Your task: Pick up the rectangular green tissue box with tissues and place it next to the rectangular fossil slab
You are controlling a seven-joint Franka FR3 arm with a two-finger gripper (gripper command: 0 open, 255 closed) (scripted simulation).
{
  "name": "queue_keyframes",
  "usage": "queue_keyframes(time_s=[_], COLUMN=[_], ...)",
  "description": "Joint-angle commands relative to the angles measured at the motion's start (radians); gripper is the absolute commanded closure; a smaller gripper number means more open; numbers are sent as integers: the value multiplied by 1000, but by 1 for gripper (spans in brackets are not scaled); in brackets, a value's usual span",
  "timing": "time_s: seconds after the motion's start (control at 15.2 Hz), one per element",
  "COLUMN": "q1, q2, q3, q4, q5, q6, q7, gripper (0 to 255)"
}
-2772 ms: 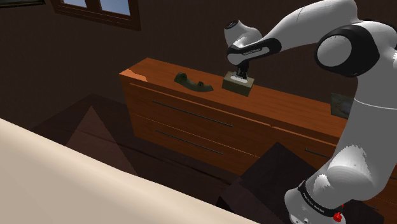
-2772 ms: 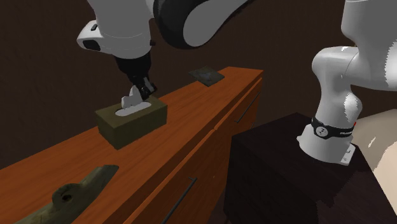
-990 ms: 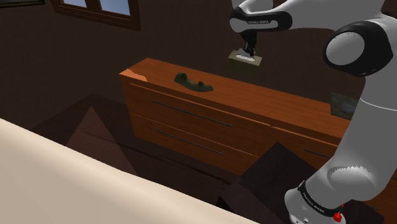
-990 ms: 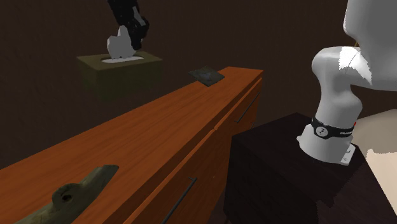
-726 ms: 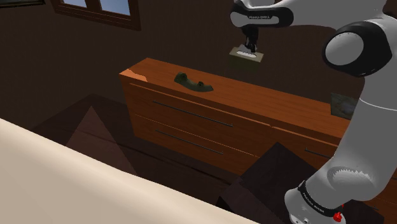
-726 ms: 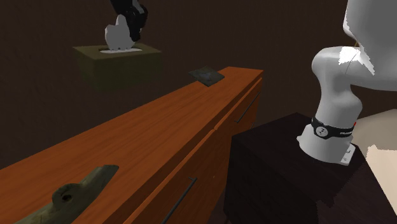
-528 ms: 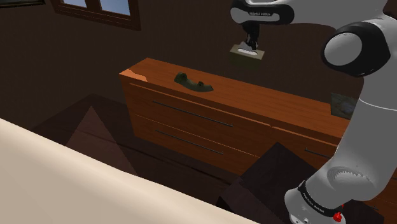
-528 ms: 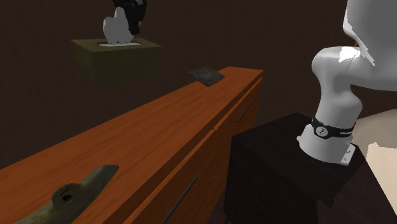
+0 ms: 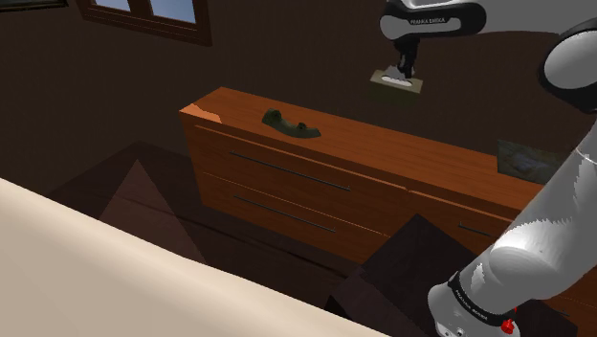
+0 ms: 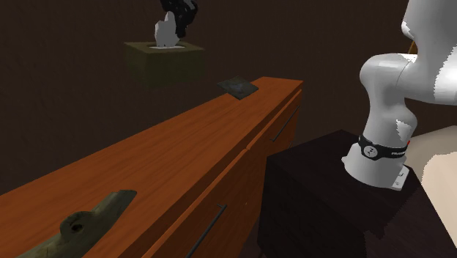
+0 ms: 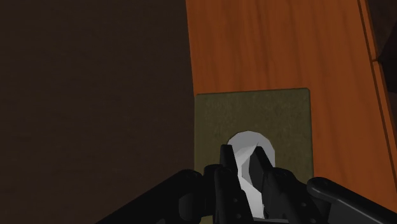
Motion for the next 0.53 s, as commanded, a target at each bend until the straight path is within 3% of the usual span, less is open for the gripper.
queue_keyframes(time_s=[0.0,0.46], q1=[-20,-88], q2=[-49,-191], q3=[-17,-85], q4=[-65,-240], q5=[-9,-44], q6=[35,137], q7=[-22,-110], gripper=[255,255])
